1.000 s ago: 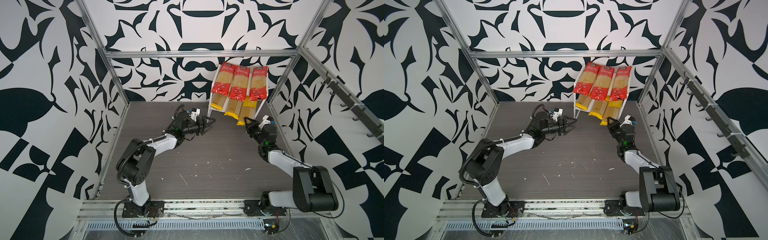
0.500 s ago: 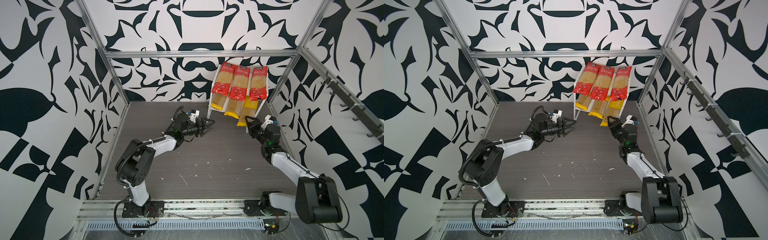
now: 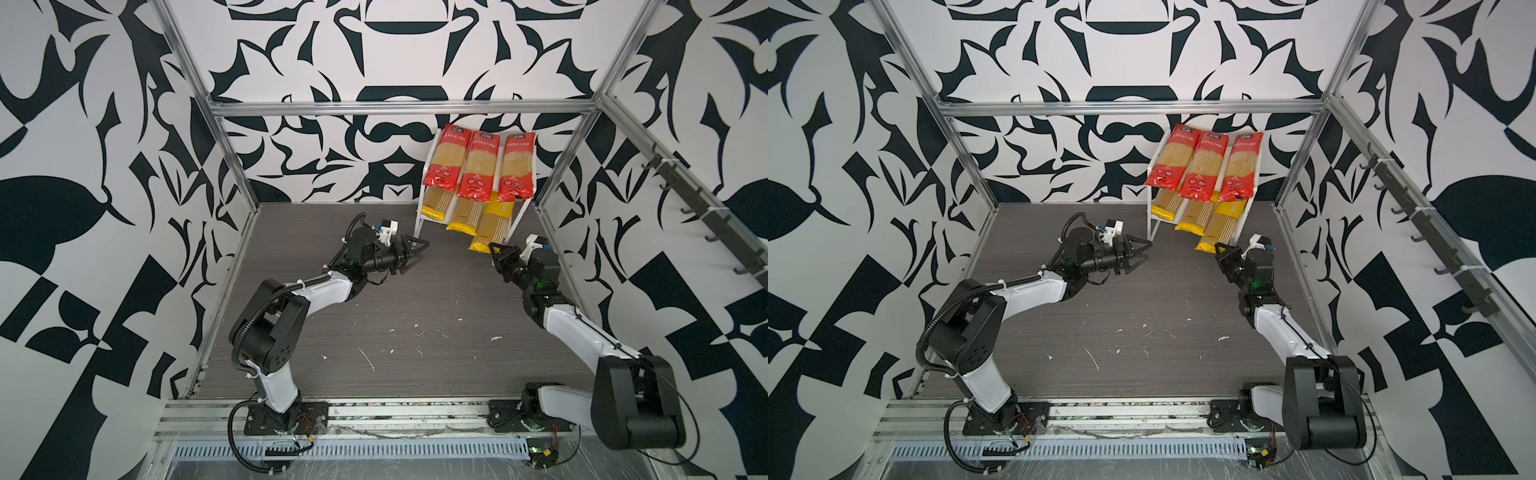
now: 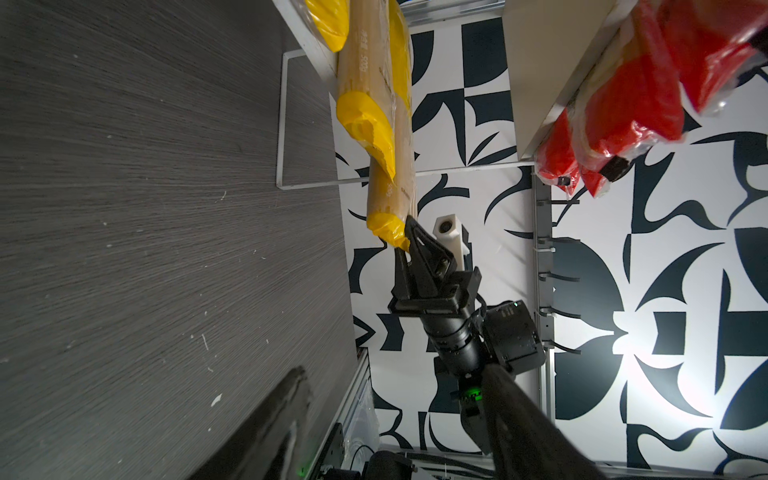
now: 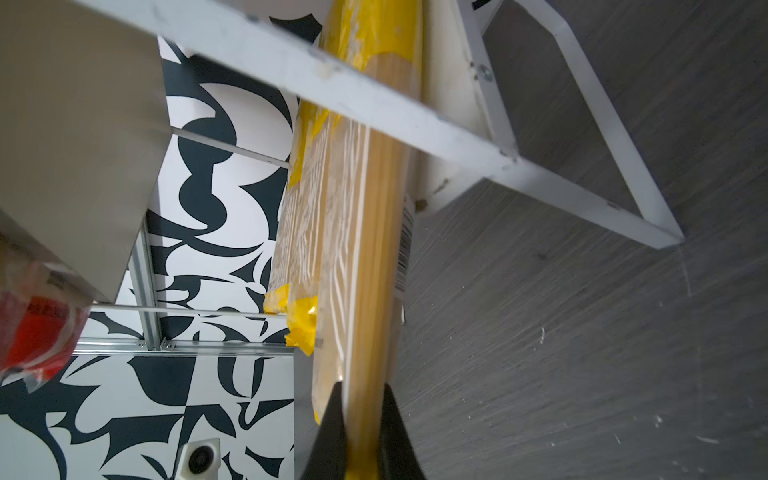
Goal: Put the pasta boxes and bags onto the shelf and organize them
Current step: 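Lower the bag onto the lower tier beside the other yellow bags, then open both grippers and draw them back from the shelf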
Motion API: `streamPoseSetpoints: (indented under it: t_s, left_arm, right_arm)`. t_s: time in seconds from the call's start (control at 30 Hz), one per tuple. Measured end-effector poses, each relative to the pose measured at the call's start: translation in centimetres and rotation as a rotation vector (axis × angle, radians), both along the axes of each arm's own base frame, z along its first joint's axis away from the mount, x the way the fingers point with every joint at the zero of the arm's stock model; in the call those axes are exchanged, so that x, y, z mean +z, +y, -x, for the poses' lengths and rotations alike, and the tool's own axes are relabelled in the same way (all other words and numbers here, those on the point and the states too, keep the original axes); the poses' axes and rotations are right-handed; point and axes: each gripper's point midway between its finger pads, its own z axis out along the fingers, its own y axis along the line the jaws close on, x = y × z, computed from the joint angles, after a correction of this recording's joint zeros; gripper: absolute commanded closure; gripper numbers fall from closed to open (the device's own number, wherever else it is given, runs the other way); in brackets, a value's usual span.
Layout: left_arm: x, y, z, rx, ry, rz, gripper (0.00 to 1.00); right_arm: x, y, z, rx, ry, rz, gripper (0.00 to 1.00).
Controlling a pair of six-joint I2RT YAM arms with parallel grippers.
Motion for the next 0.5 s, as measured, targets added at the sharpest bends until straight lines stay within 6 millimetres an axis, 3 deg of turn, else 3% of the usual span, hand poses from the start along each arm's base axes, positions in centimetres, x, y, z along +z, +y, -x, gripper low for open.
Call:
streamPoseSetpoints:
  t_s: [0.07,0.3,0.37,0.5]
  left_arm:
    - [-0.2,0.2,0.2,0.003,0.004,-0.003,0.3]
    - [-0.3,0.6,0.1,0.017,0.004,-0.006,0.3]
    - [-0.5,1.3,0.2,0.027,0.004,-0.012,0.3]
    - [-0.7,3.8,0.4,0.071,-0.002,-0.036,0.3]
  right_arm:
    - [0.4,0.1,-1.0,0.008,-0.004,0.003,0.87]
    - [0.9,0.2,-1.6,0.038,-0.003,0.009,0.22]
    - [1.1,0.3,-1.1,0.048,0.0,0.014,0.16]
    - [1.4,0.8,1.0,0.092,0.03,0.037,0.15]
